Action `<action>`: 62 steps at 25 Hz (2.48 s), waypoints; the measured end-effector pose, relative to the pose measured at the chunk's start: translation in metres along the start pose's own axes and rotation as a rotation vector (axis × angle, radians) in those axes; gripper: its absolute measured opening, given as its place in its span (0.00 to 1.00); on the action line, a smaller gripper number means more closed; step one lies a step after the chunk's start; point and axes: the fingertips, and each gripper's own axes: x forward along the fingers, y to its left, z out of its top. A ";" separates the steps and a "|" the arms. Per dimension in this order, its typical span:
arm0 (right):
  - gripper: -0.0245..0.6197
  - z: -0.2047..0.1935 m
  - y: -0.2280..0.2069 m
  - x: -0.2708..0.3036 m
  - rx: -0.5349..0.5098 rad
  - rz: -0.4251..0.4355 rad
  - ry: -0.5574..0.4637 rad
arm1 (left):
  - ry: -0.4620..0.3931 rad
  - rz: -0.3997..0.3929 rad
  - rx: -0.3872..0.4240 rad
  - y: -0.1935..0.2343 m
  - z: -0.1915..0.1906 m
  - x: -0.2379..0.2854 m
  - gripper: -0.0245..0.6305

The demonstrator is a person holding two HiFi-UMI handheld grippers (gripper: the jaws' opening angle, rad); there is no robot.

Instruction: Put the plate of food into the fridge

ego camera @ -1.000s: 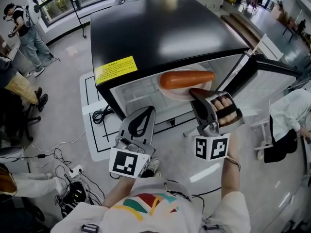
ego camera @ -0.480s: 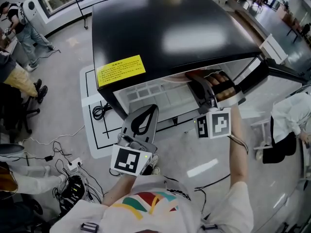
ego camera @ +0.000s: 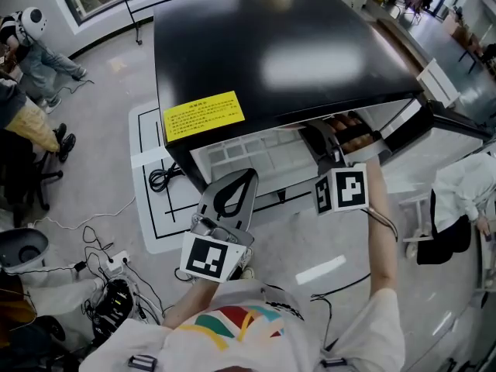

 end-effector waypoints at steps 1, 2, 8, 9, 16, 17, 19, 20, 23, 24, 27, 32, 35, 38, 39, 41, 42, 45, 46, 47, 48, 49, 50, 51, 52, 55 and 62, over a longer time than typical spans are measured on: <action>0.10 0.000 -0.001 0.001 0.006 0.006 0.000 | -0.001 -0.003 0.002 -0.001 0.001 0.000 0.05; 0.10 0.000 -0.002 0.001 0.015 0.012 -0.001 | -0.003 -0.006 0.005 -0.001 0.002 0.000 0.05; 0.10 0.000 -0.002 0.004 0.045 0.052 -0.007 | -0.015 -0.016 0.013 -0.003 0.006 0.000 0.05; 0.10 0.000 -0.001 0.004 0.043 0.061 -0.009 | -0.014 -0.016 0.012 -0.003 0.006 0.000 0.05; 0.10 0.000 0.006 0.006 0.052 0.174 0.005 | -0.013 -0.023 0.010 -0.004 0.005 0.000 0.05; 0.10 0.000 0.006 0.006 0.060 0.190 0.004 | -0.013 -0.023 0.009 -0.004 0.006 0.000 0.05; 0.10 0.001 0.006 0.005 0.071 0.215 -0.004 | -0.012 -0.024 0.007 -0.004 0.006 0.000 0.05; 0.10 0.001 0.006 0.005 0.074 0.225 -0.009 | -0.011 -0.025 0.006 -0.004 0.005 0.001 0.05; 0.10 0.000 0.006 0.004 0.089 0.245 -0.024 | -0.011 -0.027 0.006 -0.005 0.005 0.002 0.05; 0.11 -0.001 0.006 0.004 0.088 0.252 -0.028 | -0.011 -0.028 0.009 -0.005 0.005 0.003 0.05; 0.13 -0.005 0.002 0.002 0.069 0.284 -0.026 | -0.008 -0.032 0.010 -0.007 0.004 0.005 0.05; 0.13 -0.004 0.003 -0.002 0.057 0.365 -0.038 | -0.009 -0.039 -0.003 -0.009 0.002 0.010 0.05; 0.13 -0.005 0.010 -0.004 0.045 0.438 -0.036 | -0.017 -0.046 -0.010 -0.012 0.003 0.014 0.05; 0.13 -0.008 0.011 -0.004 0.057 0.465 -0.027 | -0.017 -0.049 -0.021 -0.014 0.002 0.015 0.05; 0.14 -0.009 0.009 -0.004 0.068 0.456 -0.025 | -0.015 -0.049 -0.023 -0.014 0.001 0.015 0.05; 0.20 -0.011 0.006 -0.004 0.076 0.433 -0.023 | -0.013 -0.047 -0.026 -0.013 0.001 0.017 0.05; 0.23 -0.011 0.005 -0.004 0.075 0.424 -0.024 | -0.014 -0.047 -0.025 -0.013 0.001 0.017 0.05; 0.30 -0.013 0.002 -0.006 0.083 0.413 -0.025 | -0.022 -0.053 -0.025 -0.016 0.004 0.020 0.05; 0.31 -0.013 0.002 -0.007 0.084 0.411 -0.026 | -0.024 -0.056 -0.027 -0.017 0.004 0.020 0.05; 0.32 -0.013 0.002 -0.008 0.085 0.407 -0.028 | -0.026 -0.060 -0.027 -0.018 0.005 0.021 0.05; 0.33 -0.012 0.001 -0.010 0.088 0.401 -0.032 | -0.027 -0.063 -0.027 -0.019 0.005 0.021 0.05; 0.33 -0.012 0.000 -0.013 0.093 0.393 -0.035 | -0.027 -0.067 -0.027 -0.020 0.006 0.022 0.05; 0.33 -0.011 -0.003 -0.016 0.100 0.384 -0.037 | -0.027 -0.071 -0.027 -0.021 0.006 0.022 0.05; 0.33 -0.011 -0.005 -0.019 0.108 0.375 -0.037 | -0.028 -0.076 -0.025 -0.021 0.007 0.022 0.05; 0.33 -0.012 -0.006 -0.022 0.115 0.366 -0.037 | -0.030 -0.080 -0.024 -0.023 0.007 0.023 0.05; 0.33 -0.012 -0.007 -0.030 0.128 0.342 -0.036 | -0.035 -0.094 -0.015 -0.027 0.009 0.024 0.05; 0.33 0.000 -0.008 -0.055 0.170 0.266 -0.058 | -0.043 -0.120 0.003 -0.040 0.017 0.024 0.05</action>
